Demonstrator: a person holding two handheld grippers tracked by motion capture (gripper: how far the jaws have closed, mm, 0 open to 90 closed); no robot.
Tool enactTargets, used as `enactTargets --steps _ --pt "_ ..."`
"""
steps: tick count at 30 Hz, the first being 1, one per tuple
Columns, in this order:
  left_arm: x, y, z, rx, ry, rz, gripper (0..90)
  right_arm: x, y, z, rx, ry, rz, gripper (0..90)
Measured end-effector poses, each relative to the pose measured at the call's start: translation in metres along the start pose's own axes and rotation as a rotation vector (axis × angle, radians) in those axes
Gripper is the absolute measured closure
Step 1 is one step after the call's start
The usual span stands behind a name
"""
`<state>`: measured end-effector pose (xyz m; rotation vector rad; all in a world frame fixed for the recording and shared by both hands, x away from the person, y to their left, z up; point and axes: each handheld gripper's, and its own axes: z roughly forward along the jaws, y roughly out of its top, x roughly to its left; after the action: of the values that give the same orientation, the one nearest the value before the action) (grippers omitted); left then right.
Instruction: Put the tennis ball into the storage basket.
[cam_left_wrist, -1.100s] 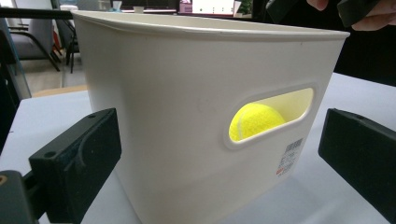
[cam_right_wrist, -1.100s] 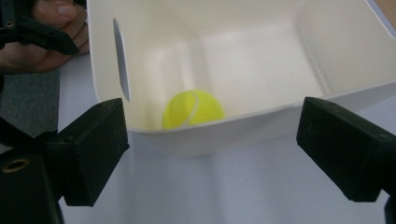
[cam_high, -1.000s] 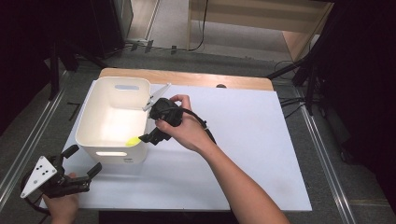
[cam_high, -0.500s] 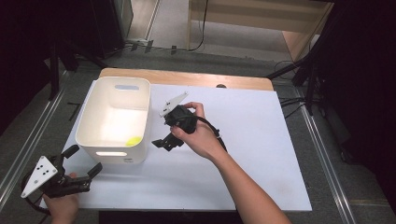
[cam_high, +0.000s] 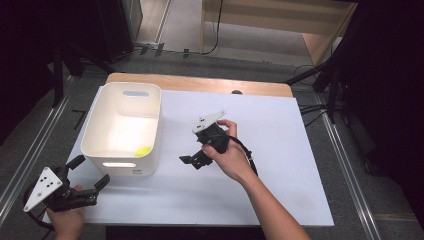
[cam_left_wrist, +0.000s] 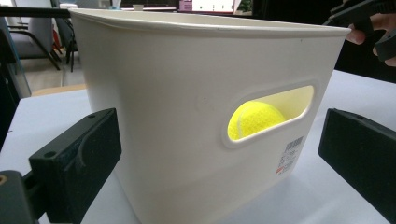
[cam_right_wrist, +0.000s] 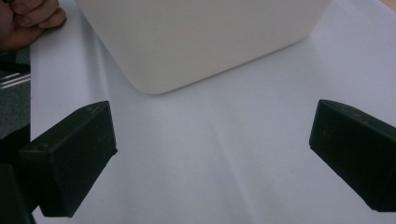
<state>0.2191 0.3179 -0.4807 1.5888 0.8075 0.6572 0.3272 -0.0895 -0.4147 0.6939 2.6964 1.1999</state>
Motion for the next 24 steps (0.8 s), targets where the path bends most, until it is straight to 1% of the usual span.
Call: enactTargets --steps 1,6,9,13,19,22,24 --pt "0.0 0.0 0.0 0.0 0.0 -0.001 0.0 -0.001 -0.004 -0.002 -0.007 0.003 0.005 0.0" --pt "0.0 0.0 0.0 0.0 -0.001 0.0 0.0 -0.004 -0.019 -0.01 -0.032 -0.028 0.021 0.0" --pt "0.0 0.0 0.0 0.0 0.0 0.0 0.0 -0.004 -0.027 -0.015 -0.058 -0.046 0.026 0.0" --pt "0.0 0.0 0.0 0.0 0.0 -0.002 0.0 -0.005 -0.038 -0.019 -0.081 -0.063 0.031 0.0" --pt "0.0 0.0 0.001 0.004 0.001 0.005 0.0 -0.007 -0.055 -0.027 -0.108 -0.086 0.061 0.0" --pt "0.0 0.0 0.001 0.007 0.001 0.004 0.0 -0.007 -0.061 -0.031 -0.132 -0.091 0.061 0.0" --pt "0.0 0.0 0.001 0.007 -0.001 0.003 0.0 -0.006 -0.066 -0.033 -0.143 -0.104 0.06 0.0"
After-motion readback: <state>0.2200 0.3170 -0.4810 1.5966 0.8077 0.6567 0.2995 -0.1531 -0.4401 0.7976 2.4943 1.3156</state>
